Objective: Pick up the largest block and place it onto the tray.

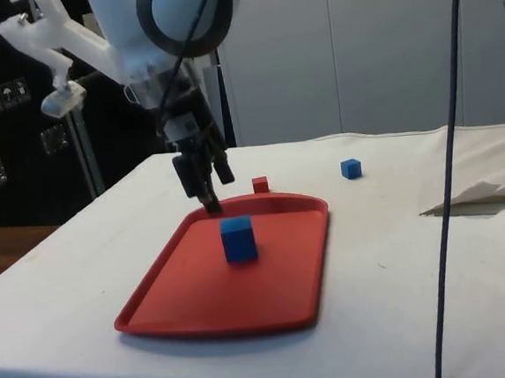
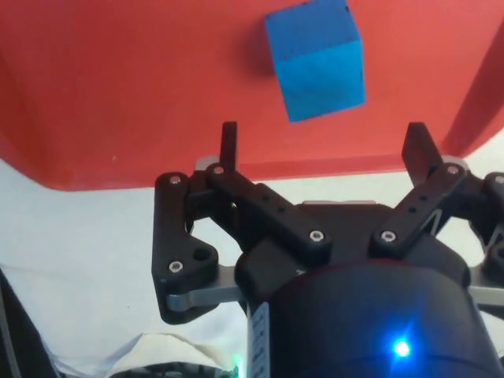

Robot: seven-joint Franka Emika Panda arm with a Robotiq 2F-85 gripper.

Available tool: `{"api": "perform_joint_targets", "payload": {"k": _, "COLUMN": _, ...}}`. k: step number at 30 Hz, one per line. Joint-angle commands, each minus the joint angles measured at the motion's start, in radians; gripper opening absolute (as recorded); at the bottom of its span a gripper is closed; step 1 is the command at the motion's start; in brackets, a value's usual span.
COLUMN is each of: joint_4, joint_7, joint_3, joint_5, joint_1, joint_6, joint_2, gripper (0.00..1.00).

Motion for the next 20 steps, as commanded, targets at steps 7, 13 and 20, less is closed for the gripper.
{"api": "perform_joint_targets", "payload": {"k": 7, "joint_4": 0.002, "joint_7": 0.007, "joint_3": -0.005, "joint_5": -0.017, "joint_1": 0.002, "joint_6": -0.034, "joint_2": -0.059, "gripper": 1.0}}
{"api": "perform_joint_targets", "payload": {"k": 13, "joint_4": 0.001, "joint_7": 0.005, "joint_3": -0.007, "joint_5": -0.022, "joint_1": 0.001, "joint_6": -0.043, "joint_2": -0.087, "gripper": 1.0}}
{"api": "perform_joint_targets", "payload": {"k": 20, "joint_4": -0.002, "joint_7": 0.004, "joint_3": -0.013, "joint_5": -0.029, "joint_1": 0.001, "joint_6": -0.052, "joint_2": -0.125, "gripper": 1.0}}
